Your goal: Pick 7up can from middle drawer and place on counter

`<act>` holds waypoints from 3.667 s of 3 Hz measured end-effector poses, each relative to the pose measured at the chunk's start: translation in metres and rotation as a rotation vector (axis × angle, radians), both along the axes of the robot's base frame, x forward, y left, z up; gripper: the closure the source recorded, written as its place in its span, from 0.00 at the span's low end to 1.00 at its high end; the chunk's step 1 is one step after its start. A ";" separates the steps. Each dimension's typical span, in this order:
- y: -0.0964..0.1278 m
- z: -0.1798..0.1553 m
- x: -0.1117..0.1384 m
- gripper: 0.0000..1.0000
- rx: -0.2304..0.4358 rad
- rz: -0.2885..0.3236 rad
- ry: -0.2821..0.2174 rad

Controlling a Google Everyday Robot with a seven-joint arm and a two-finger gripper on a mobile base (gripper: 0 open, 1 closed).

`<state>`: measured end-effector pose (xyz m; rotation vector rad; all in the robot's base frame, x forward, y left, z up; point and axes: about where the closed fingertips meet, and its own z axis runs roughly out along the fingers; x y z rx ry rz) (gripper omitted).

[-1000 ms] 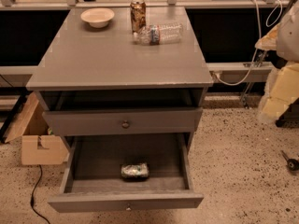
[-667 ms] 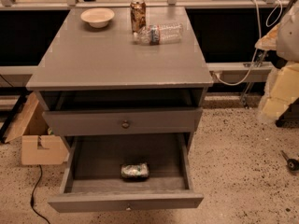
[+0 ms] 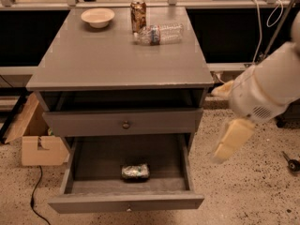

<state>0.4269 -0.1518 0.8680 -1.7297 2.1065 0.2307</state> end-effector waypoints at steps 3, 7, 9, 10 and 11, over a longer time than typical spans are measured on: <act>0.029 -0.046 -0.003 0.00 0.053 0.033 -0.001; 0.077 -0.167 -0.012 0.00 0.238 0.076 0.076; 0.104 -0.290 0.026 0.00 0.265 0.056 0.080; 0.125 -0.332 0.051 0.00 0.333 0.043 0.055; 0.129 -0.340 0.056 0.00 0.337 0.052 0.060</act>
Offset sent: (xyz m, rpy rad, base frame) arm -0.0030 0.0159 -0.0246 0.0361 0.0069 -0.0032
